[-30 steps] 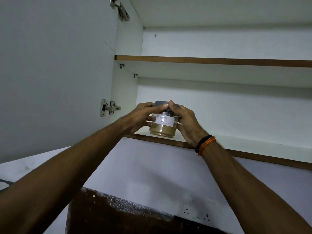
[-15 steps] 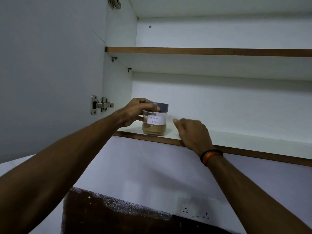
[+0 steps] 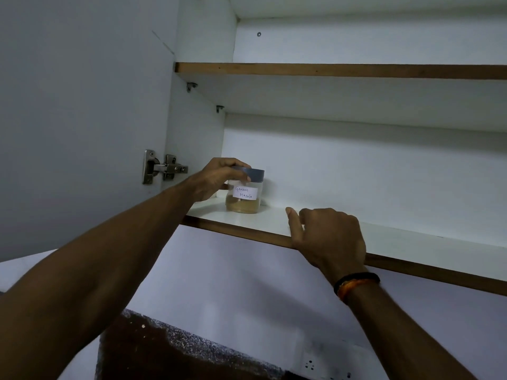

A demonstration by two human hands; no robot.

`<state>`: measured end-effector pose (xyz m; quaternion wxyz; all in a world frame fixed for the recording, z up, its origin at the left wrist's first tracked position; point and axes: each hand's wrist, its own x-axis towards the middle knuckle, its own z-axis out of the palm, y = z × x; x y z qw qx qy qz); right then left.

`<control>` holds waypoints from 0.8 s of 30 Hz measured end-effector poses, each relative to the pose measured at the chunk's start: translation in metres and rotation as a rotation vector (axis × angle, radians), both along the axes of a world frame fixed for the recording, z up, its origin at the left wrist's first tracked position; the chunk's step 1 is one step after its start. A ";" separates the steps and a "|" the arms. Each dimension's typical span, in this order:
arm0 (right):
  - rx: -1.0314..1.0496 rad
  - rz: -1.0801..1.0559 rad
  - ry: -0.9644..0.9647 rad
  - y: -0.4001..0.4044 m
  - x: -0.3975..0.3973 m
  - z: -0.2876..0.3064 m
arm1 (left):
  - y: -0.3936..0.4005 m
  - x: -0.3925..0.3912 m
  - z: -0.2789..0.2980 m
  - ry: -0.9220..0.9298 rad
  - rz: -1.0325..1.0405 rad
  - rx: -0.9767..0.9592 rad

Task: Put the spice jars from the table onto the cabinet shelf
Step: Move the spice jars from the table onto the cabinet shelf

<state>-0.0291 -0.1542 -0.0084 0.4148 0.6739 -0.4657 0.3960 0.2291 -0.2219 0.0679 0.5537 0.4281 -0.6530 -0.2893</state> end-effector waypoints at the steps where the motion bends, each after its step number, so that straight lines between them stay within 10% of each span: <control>1: -0.020 0.008 0.009 0.001 0.000 0.000 | -0.006 0.001 0.001 -0.004 0.020 -0.011; 24: -0.202 0.069 0.111 0.004 0.000 -0.001 | -0.070 0.013 0.011 -0.261 0.337 -0.123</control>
